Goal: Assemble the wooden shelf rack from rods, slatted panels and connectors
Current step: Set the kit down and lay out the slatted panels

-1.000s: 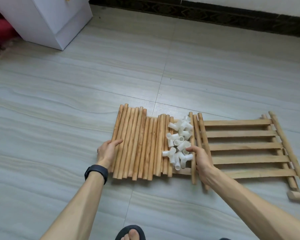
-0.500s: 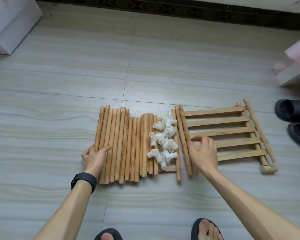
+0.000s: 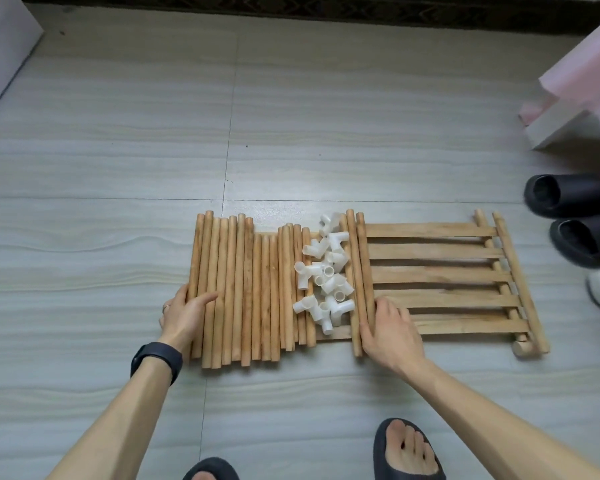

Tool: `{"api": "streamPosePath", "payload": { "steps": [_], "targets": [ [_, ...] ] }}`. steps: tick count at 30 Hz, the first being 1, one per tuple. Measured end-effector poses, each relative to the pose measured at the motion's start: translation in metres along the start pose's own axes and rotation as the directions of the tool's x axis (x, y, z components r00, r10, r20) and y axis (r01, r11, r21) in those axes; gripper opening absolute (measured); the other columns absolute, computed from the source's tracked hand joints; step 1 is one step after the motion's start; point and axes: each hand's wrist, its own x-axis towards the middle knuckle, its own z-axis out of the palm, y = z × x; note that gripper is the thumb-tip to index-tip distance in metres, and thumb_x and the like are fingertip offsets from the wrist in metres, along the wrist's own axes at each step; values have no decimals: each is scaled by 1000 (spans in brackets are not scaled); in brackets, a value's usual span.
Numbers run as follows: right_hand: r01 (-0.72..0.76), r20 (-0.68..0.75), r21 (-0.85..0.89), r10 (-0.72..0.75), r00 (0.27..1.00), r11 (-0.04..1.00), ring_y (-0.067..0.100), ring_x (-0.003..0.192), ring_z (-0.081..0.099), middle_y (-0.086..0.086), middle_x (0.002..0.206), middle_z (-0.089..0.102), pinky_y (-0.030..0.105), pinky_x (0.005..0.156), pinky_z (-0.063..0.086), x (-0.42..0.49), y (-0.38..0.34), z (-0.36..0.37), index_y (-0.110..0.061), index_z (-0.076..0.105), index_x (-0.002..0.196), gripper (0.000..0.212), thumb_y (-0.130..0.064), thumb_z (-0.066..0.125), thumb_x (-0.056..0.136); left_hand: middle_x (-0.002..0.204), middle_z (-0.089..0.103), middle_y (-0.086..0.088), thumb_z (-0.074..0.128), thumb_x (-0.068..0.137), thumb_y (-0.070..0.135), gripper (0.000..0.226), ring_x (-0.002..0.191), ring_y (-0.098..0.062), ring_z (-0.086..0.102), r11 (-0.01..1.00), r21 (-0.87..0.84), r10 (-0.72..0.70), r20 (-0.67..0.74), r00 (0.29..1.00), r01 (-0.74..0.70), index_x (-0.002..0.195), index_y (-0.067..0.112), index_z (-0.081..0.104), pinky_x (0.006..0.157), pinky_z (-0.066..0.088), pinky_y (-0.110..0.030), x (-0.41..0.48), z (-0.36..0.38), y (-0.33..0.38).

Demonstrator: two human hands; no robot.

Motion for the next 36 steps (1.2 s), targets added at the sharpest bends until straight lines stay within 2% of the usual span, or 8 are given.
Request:
{"api": "streamPosePath", "payload": {
  "steps": [3, 10, 16, 19, 26, 28, 30, 36],
  "targets": [
    [-28, 6, 11, 28, 1000, 1000, 32, 124, 46, 7, 139, 54, 43, 102, 41, -7, 2, -1, -13, 40, 140, 48, -41, 43, 101, 153, 43, -12, 64, 65, 56, 98, 143, -35, 35, 999, 47, 17, 30, 999, -19, 153, 20, 40, 119, 28, -52, -9, 2, -4],
    [-42, 20, 40, 41, 999, 998, 32, 124, 46, 5, 143, 51, 45, 103, 42, -20, 9, -2, -15, 38, 143, 48, -40, 42, 102, 156, 28, -18, 68, 91, 44, 84, 144, -40, 24, 970, 240, 38, -40, 998, -27, 158, 17, 26, 118, 24, -51, -10, 19, -16],
    [-79, 64, -13, 80, 995, 997, 34, 127, 48, 9, 138, 54, 47, 101, 45, -16, 7, -11, -14, 45, 135, 46, -42, 46, 98, 163, 19, -14, 68, 92, 40, 91, 149, -37, 17, 972, 222, 70, 19, 997, -73, 162, 16, 14, 121, 21, -50, -25, 19, -19],
    [-121, -25, -59, 120, 992, 991, 35, 125, 47, 14, 134, 52, 46, 97, 44, -5, -3, -22, -10, 48, 129, 48, -45, 48, 96, 164, 18, -15, 68, 93, 35, 91, 151, -33, 18, 958, 256, 113, 73, 991, -129, 162, 15, 12, 122, 22, -48, -32, 14, -19],
    [44, -163, 68, -32, 986, 997, 36, 137, 35, 18, 153, 36, 49, 108, 39, 47, -60, -47, -11, 41, 145, 55, -41, 47, 99, 161, 19, -16, 61, 92, 41, 79, 148, -36, 22, 826, 522, 183, 107, 977, -212, 157, 17, 23, 117, 33, -46, -38, 15, -14],
    [134, -167, -3, -133, 977, 991, 35, 152, 19, 17, 163, 26, 48, 123, 20, 65, -81, -48, -14, 40, 147, 53, -36, 45, 99, 154, 27, -15, 57, 94, 40, 74, 142, -34, 31, 801, 567, 204, 46, 978, -194, 155, 16, 24, 108, 41, -45, -34, 15, -11],
    [212, -181, -56, -219, 959, 976, 32, 155, 12, 14, 164, 27, 44, 125, -2, 82, -101, -46, -18, 42, 148, 51, -38, 42, 101, 147, 33, -13, 55, 95, 39, 69, 135, -34, 38, 798, 579, 218, -20, 976, -166, 153, 15, 27, 100, 46, -44, -29, 15, -9],
    [224, -54, -126, -232, 971, 966, 35, 153, 12, 12, 166, 21, 51, 123, 12, 118, -136, -44, -27, 36, 154, 60, -55, 39, 101, 134, 41, -13, 59, 93, 41, 59, 122, -34, 48, 820, 563, 187, -102, 977, -98, 140, 15, 33, 88, 50, -44, -13, 18, -2]
  ]
}}
